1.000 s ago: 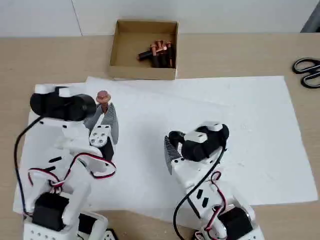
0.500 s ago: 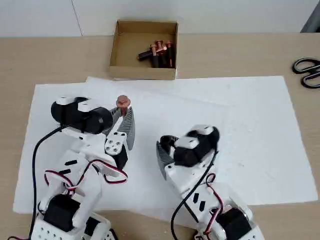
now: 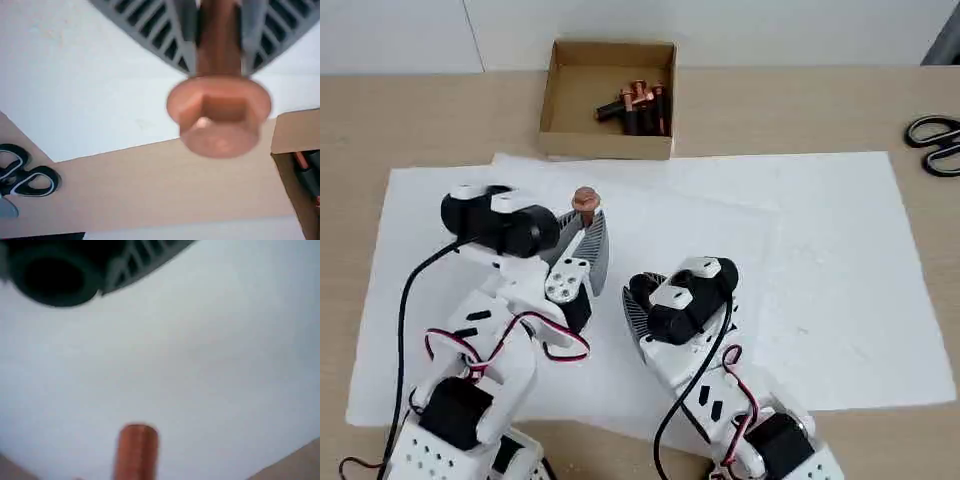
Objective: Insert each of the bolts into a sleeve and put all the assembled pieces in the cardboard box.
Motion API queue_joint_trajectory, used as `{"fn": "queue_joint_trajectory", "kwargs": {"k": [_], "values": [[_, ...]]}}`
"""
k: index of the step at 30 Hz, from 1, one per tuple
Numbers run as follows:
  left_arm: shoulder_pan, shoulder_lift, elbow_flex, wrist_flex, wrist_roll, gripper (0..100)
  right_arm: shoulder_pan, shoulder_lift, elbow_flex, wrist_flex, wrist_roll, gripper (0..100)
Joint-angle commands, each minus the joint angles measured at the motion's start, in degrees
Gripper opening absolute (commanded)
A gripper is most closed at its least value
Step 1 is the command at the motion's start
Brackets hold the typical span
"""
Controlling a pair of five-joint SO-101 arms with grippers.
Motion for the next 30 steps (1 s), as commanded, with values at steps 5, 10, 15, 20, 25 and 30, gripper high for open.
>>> {"fn": "queue_joint_trajectory", "kwargs": {"k": [5, 10, 15, 20, 25, 30], "values": [[1.5, 1.8, -0.7, -6.9, 6.5, 1, -0.4, -0.7, -0.4, -1.3, 0.3, 0.4], [2.2, 4.6, -2.3, -6.8, 6.5, 1, -0.2, -0.7, -0.3, -1.3, 0.3, 0.4], [3.3, 5.9, -2.2, -6.8, 6.5, 1, -0.1, -0.7, -0.3, -1.3, 0.3, 0.4], [3.8, 8.2, -4.0, -6.8, 6.4, 1, 0.0, -0.7, -0.3, -1.3, 0.3, 0.4], [4.1, 10.7, -5.3, -6.8, 6.6, 1, 0.0, -0.7, -0.3, -1.3, 0.3, 0.4], [6.7, 11.2, -5.2, -6.8, 6.6, 1, 0.0, -0.7, -0.3, -1.3, 0.3, 0.4]]}}
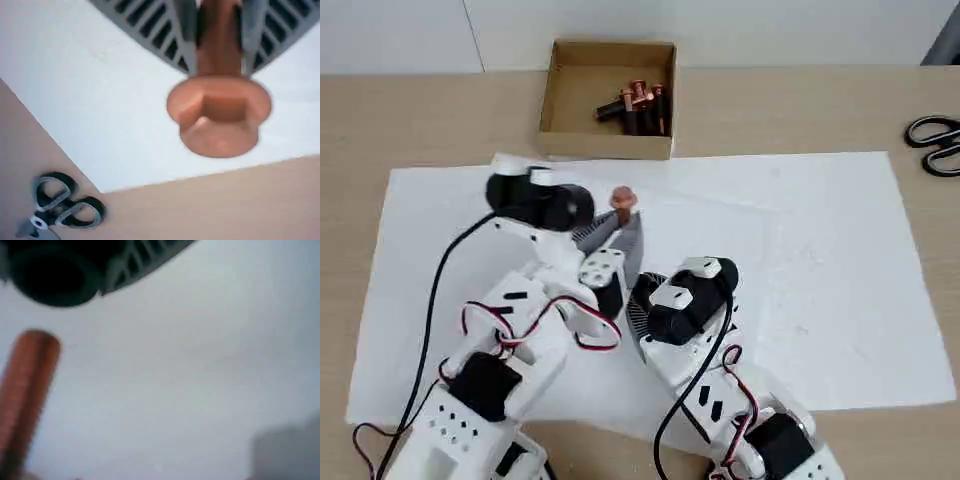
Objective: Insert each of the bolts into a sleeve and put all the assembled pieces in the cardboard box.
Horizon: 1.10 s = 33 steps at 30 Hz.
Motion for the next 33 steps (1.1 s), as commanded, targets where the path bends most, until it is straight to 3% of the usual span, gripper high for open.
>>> {"fn": "queue_joint_trajectory", "kwargs": {"k": [1, 33], "values": [[0.8, 0.2, -3.1, -1.5, 0.4, 1, 0.0, -0.7, -0.3, -1.3, 0.3, 0.4], [4.3, -0.4, -2.5, 8.8, 0.2, 1, 1.3, -0.7, -0.2, -1.3, 0.3, 0.4]]}}
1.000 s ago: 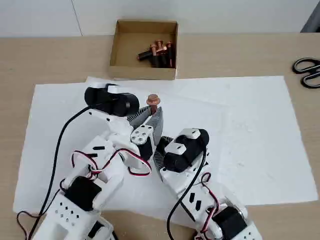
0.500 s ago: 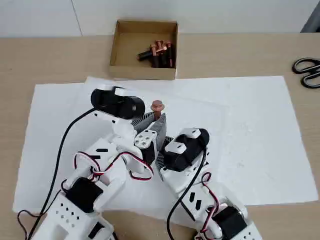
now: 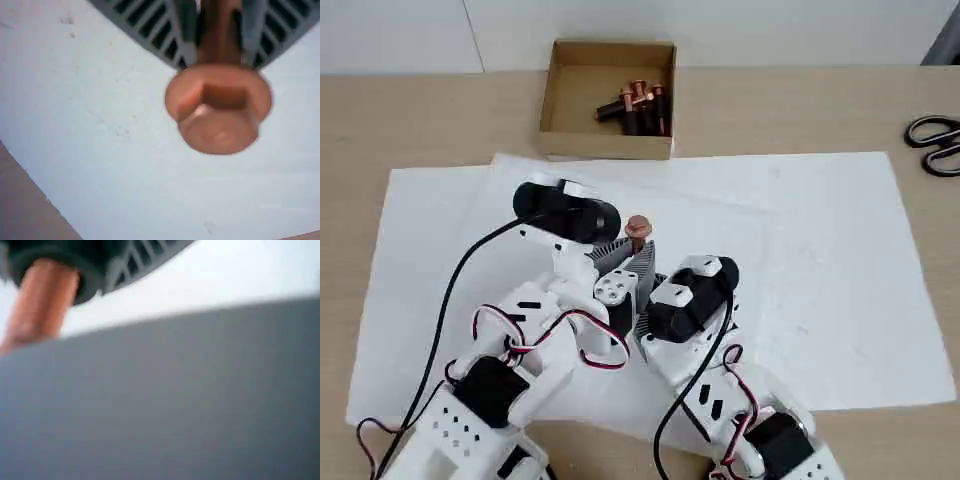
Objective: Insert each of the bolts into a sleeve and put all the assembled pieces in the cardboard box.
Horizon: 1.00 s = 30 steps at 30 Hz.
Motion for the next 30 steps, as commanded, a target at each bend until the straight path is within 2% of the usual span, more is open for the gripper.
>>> {"fn": "queue_joint_trajectory", "kwargs": {"k": [1, 6, 12, 21, 30], "values": [[0.4, -0.5, -2.4, 1.8, 0.2, 1, 0.7, -0.8, -0.3, -1.3, 0.3, 0.4], [0.4, -0.5, -2.5, 4.6, -2.5, 1, 0.7, -0.8, -0.3, -1.3, 0.3, 0.4], [0.4, -0.5, -2.2, 5.0, -2.6, 1, 0.7, -0.8, -0.3, -1.3, 0.3, 0.4], [0.4, -0.5, -2.4, 9.8, -2.7, 1, 0.7, -0.8, -0.3, -1.3, 0.3, 0.4], [-0.2, -0.5, -2.2, 9.9, -2.7, 1, 0.7, -0.8, -0.3, -1.3, 0.3, 0.4]]}}
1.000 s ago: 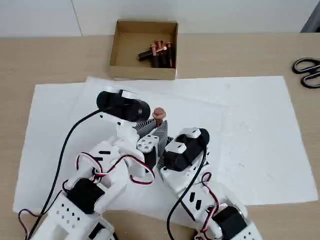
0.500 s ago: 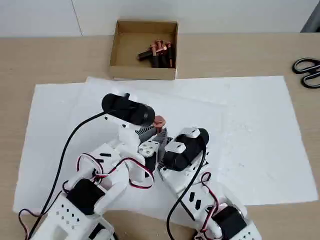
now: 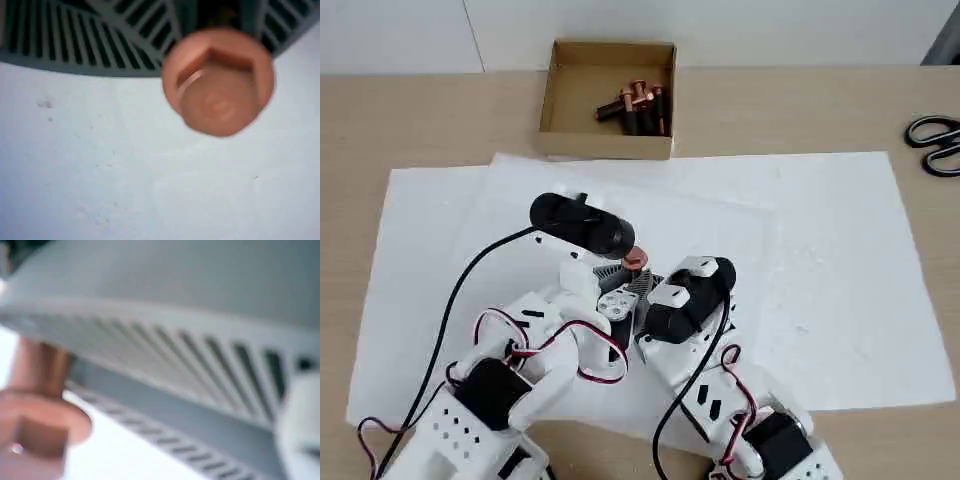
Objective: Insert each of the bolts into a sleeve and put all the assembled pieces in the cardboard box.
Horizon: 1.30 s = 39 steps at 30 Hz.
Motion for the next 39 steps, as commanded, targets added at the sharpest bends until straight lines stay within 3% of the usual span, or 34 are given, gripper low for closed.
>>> {"fn": "queue_joint_trajectory", "kwargs": {"k": [1, 6, 15, 26, 39], "values": [[-0.8, -0.4, -2.0, 0.4, -0.9, 3, 0.7, -0.8, -0.4, -1.3, 0.3, 0.4], [-0.7, -0.4, -2.2, 3.7, -0.9, 13, 0.7, -0.8, -0.4, -1.3, 0.3, 0.4], [-0.8, -0.4, -5.1, 4.1, -2.3, 13, 0.7, -0.8, -0.4, -1.3, 0.3, 0.4], [-1.2, -0.4, -12.2, 12.5, -5.0, 13, 0.7, -0.8, -0.4, -1.2, 0.3, 0.4], [-22.2, -0.4, -15.6, 15.9, -10.7, 13, 0.7, -0.8, -0.4, -1.0, 0.4, 0.4]]}}
